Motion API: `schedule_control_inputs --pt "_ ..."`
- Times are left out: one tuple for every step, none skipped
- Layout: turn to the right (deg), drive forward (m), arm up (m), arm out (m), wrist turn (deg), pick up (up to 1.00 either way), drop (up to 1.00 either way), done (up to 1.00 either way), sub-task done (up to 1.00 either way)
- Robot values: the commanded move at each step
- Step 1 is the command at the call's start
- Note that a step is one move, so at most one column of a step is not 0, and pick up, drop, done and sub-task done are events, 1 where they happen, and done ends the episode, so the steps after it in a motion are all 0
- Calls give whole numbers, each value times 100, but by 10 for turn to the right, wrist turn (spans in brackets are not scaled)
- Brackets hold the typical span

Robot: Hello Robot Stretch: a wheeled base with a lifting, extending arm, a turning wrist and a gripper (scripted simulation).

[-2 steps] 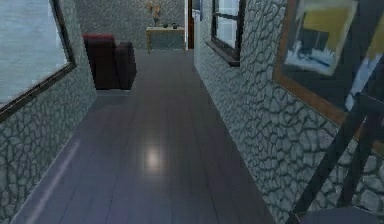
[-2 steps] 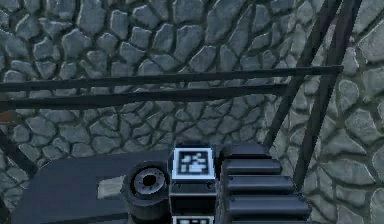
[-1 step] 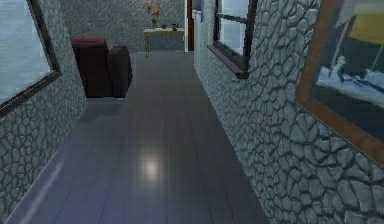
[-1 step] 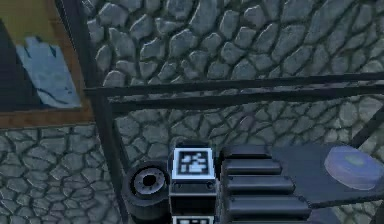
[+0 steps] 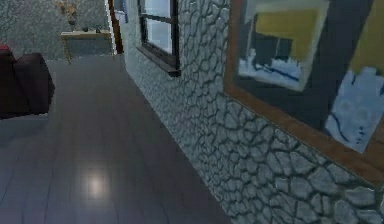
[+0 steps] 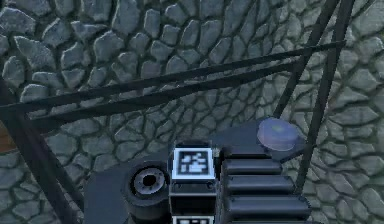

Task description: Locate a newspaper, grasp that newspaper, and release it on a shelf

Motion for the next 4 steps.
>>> schedule_control_inputs --pt "30 0 0 0 0 0 0 0 0" --pt "450 0 0 0 0 0 0 0 0" --pt "450 0 0 0 0 0 0 0 0" --pt "450 0 0 0 0 0 0 0 0"
